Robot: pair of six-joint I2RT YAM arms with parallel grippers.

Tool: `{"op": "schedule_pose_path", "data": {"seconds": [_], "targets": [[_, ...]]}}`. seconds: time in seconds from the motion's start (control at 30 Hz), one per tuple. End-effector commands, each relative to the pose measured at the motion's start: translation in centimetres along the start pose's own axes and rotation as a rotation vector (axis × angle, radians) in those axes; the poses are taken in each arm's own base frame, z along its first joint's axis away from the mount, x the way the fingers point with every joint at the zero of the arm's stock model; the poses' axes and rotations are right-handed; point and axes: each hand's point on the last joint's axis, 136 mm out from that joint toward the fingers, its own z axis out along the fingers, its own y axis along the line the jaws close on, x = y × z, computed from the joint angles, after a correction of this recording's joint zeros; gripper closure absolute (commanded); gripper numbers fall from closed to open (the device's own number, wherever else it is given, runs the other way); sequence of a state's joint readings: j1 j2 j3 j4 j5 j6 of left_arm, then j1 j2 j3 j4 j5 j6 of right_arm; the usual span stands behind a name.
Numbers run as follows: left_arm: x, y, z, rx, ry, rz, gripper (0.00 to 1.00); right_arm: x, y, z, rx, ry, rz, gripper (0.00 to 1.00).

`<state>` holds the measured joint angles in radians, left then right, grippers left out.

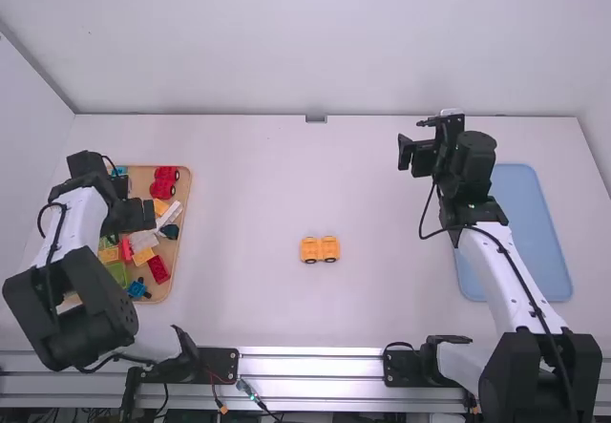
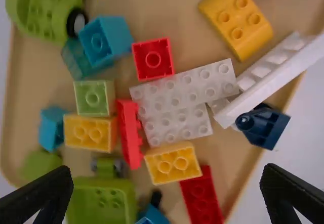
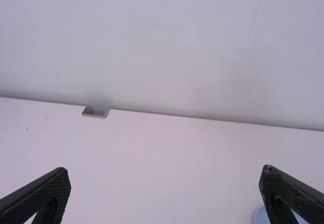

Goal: Assemble lego blocks to make yellow taxi

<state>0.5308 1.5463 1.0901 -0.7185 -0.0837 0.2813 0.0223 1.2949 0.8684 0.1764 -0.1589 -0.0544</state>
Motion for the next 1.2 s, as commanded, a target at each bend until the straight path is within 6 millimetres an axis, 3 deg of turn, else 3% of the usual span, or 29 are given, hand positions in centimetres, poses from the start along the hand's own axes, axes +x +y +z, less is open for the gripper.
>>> {"op": "schedule_pose_path", "data": {"seconds": [0.0, 0.13, 0.27, 0.4, 0.53, 0.9, 1.17], "targets": [[0.1, -1.4, -0.2, 0.073, -0.019, 0.417, 0.01, -2.3, 0.0, -0.6, -0.001, -0.052, -0.003, 0.01], [0.2, -1.4, 0.5, 0.073, -0.015, 0.706, 0.01, -2.6, 0.3, -0.6, -0.018, -0.066, -0.005, 0.01], [0.8, -0.3, 1.5, 0.047, 0.041, 0.818, 0.01, -3.0, 1.3, -0.7, -0.079, -0.082, -0.011, 0.01], [1.9, -0.4, 2.6, 0.106, 0.074, 0.948, 0.12, -3.0, 1.4, -0.7, -0.082, -0.085, -0.012, 0.01], [3.3, -0.4, 2.9, 0.138, 0.134, 0.952, 0.22, -3.1, 1.4, -0.7, -0.082, -0.089, -0.012, 0.01], [6.1, 1.2, 4.6, 0.199, 0.199, 0.862, 0.24, -4.0, 1.3, -0.8, -0.08, -0.124, -0.02, 0.01], [6.6, 0.3, 6.2, 0.219, 0.146, 0.928, 0.27, -4.0, 1.3, -0.8, -0.079, -0.124, -0.021, 0.01]]}}
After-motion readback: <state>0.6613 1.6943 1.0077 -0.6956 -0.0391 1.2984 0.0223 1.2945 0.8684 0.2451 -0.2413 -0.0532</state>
